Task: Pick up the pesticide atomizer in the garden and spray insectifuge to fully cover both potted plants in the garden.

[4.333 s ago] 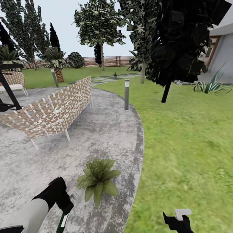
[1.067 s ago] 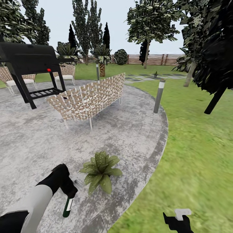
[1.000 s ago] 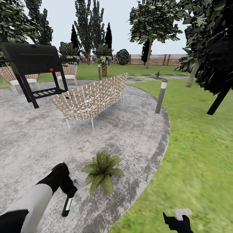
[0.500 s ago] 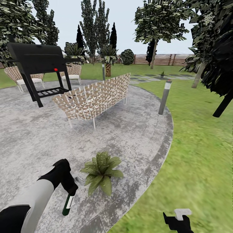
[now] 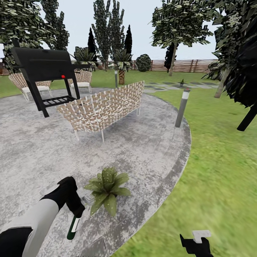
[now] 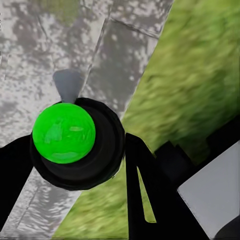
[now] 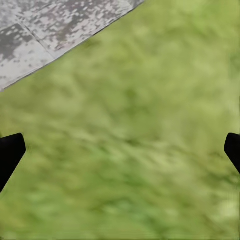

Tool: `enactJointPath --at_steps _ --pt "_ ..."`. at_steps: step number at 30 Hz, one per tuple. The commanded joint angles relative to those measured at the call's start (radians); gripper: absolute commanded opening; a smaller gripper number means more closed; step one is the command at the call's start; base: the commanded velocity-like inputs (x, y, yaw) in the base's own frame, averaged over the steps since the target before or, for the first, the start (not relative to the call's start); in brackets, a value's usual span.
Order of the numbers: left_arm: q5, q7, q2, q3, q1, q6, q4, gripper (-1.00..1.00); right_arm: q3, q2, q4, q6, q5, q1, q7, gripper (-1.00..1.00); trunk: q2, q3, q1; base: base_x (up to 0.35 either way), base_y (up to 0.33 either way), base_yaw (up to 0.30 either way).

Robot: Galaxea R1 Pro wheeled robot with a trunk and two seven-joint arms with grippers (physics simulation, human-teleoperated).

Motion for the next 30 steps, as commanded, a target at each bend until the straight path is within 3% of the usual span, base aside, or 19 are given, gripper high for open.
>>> enactJointPath --at_steps 1,6,11,21,30 --pt "-0.005 -0.007 0.005 0.003 0.001 0.006 0.001 -1.00 -0.009 0.001 -0.002 -0.004 0.005 -0.001 0.008 1.00 0.000 -0.001 0.000 0.000 -0.002 0.251" --pt "-0.004 -0.003 0.025 0.004 0.020 0.001 0.009 -1.00 -0.009 0.001 -0.003 -0.004 0.005 -0.001 0.008 1.00 0.000 -0.001 0.000 0.000 0.000 0.083" --pt "-0.002 -0.001 0.024 0.005 0.023 0.000 0.009 -1.00 -0.008 0.001 -0.002 -0.004 0.005 -0.001 0.008 1.00 0.000 -0.001 0.000 0.000 0.000 0.043" --pt "-0.003 0.001 0.019 0.006 0.037 0.001 0.008 -1.00 -0.009 0.001 -0.003 -0.004 0.005 -0.001 0.008 1.00 0.000 -0.001 0.000 0.003 -0.003 0.238" --pt "-0.002 0.003 0.017 0.009 0.038 0.004 -0.001 -1.00 -0.008 0.001 -0.004 -0.004 0.005 -0.001 0.009 1.00 0.000 -0.001 0.000 -0.024 -0.212 0.015"
